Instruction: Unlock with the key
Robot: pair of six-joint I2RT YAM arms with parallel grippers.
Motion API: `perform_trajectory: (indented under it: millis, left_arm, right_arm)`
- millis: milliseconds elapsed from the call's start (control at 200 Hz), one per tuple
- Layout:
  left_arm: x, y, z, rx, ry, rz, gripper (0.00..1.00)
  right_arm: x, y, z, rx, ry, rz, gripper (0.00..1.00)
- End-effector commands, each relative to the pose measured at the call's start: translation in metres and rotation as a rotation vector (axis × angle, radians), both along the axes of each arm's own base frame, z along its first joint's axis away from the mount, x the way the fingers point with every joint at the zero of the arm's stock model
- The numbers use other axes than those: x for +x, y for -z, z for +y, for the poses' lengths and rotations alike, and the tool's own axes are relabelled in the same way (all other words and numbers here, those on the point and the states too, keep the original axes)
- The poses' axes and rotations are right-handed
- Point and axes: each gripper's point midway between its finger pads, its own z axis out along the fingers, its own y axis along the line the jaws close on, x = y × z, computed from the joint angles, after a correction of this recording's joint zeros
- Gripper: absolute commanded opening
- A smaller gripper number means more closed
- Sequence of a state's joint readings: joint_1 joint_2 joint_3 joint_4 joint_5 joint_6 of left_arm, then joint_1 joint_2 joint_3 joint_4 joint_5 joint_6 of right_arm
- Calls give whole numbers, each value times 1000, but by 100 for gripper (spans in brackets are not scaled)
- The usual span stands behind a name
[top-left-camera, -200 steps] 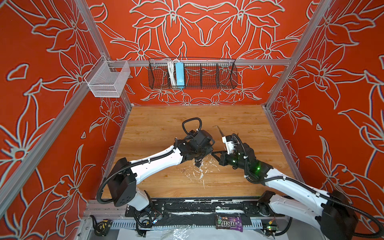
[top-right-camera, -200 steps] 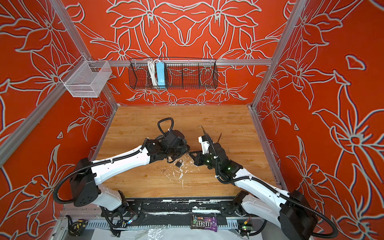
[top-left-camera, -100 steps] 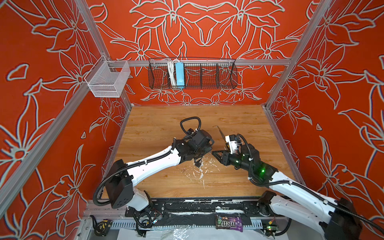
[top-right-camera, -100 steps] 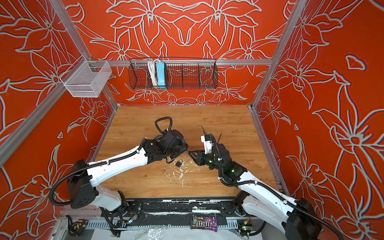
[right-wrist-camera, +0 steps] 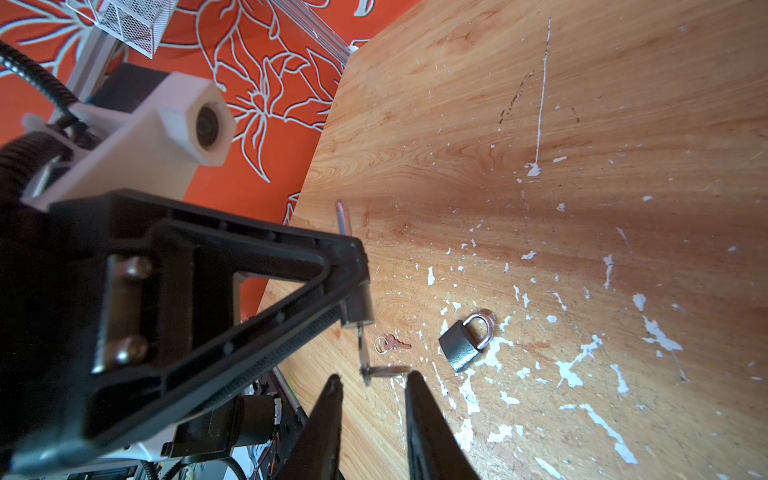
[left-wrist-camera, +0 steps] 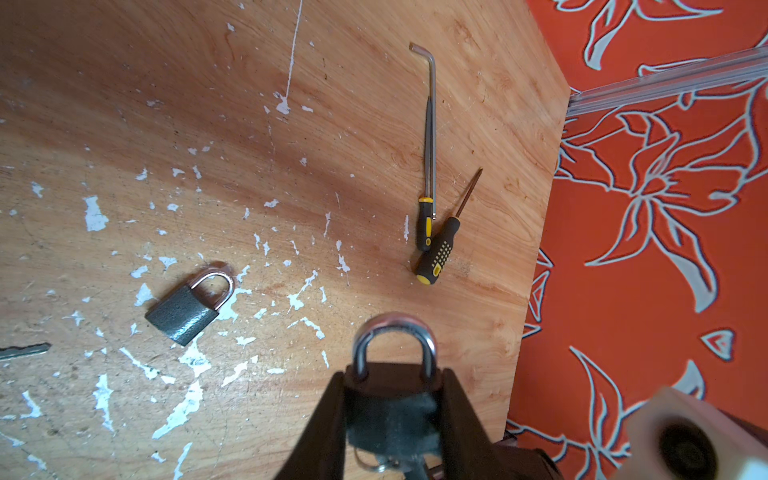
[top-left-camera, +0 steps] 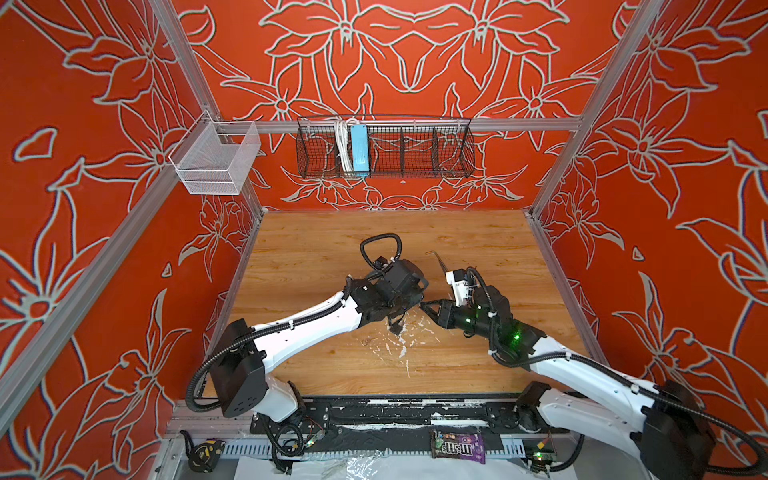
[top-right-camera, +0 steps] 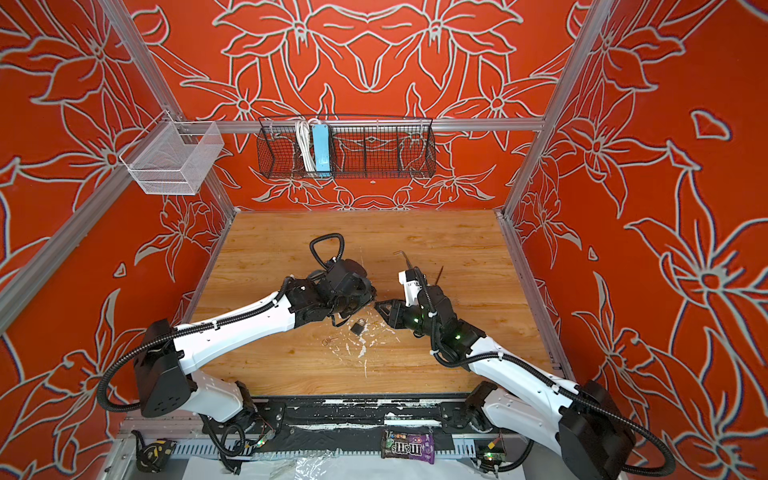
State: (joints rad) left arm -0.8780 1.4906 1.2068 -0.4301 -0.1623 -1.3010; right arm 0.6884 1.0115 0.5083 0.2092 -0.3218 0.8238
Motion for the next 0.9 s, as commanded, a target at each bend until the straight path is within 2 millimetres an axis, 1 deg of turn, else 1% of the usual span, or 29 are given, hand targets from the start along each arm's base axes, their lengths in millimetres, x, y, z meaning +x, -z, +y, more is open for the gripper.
perform_trajectory:
  millis: [0, 190, 395, 620, 740, 836, 896]
  left_arm:
    - [4, -20, 0, -33, -11, -51, 0]
    - [4, -21, -1, -38, -5, -51, 0]
    - [3, -24, -2, -48, 2, -53, 0]
    - [1, -24, -4, -66, 13, -47, 0]
    - [-1, -28, -10, -97, 30, -43, 0]
    - [-3, -31, -15, -131, 45, -38, 0]
    - [-4, -33, -17, -148, 49, -37, 0]
  right_arm:
    - [8, -23, 6, 54, 5, -48, 26]
    - [11, -24, 9, 44, 2, -55, 21]
    - [14, -19, 9, 33, 8, -46, 17]
    - [16, -19, 11, 31, 9, -41, 10]
    - [15, -16, 13, 42, 0, -27, 5]
    - [13, -21, 18, 84, -16, -21, 0]
    - [13, -21, 19, 100, -17, 0, 0]
